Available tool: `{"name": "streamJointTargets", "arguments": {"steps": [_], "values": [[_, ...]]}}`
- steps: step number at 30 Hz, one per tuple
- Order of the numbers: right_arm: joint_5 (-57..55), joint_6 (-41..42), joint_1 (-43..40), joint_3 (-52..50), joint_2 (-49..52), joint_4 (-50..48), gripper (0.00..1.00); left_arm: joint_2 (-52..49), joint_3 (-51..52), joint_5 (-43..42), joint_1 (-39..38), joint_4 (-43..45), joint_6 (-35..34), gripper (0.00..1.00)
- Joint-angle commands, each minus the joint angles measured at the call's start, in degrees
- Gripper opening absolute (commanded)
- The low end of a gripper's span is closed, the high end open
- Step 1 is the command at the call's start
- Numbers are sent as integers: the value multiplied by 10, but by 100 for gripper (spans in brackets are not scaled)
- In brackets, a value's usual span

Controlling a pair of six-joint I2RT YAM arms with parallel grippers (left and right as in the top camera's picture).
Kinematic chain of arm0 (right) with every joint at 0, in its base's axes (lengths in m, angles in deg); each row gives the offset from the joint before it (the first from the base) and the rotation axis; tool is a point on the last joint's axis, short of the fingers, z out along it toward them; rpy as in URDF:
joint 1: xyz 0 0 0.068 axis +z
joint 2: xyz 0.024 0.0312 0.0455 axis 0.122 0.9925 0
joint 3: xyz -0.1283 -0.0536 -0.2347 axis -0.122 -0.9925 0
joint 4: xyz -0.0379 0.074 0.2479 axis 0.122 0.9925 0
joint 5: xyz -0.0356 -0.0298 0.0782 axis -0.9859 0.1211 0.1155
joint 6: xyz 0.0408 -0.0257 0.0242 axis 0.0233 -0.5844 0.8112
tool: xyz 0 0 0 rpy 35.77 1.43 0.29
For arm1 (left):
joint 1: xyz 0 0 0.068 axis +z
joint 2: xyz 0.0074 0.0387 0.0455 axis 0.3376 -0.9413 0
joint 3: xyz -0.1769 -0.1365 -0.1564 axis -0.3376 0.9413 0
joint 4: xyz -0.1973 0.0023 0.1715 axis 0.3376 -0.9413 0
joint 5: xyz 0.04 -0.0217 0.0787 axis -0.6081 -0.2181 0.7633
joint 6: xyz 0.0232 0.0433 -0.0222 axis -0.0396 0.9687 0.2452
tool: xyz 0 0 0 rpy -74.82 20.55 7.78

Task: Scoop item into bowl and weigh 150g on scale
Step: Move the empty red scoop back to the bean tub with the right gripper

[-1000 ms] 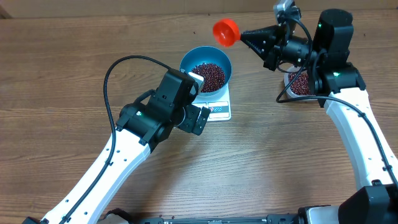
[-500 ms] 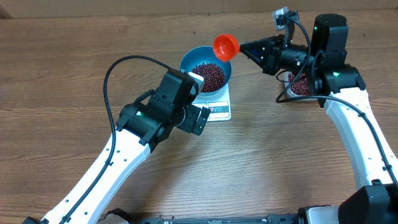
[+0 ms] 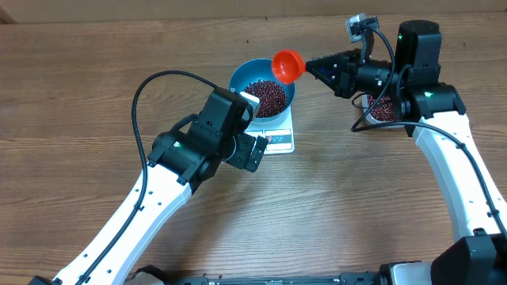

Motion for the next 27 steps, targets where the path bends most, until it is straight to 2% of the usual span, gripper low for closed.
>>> {"name": "streamJointTargets", "arguments": {"steps": [1,18,27], "values": [[-2,0,-2,1,-5,3,4,-5,-7,-2,-1,0,13,99],[-104,0,-12,1,-5,50,4,-5,-7,-2,-1,0,13,100],[-133,0,-119,1,-5,127,4,-5,-7,-2,-1,0,13,99]]}}
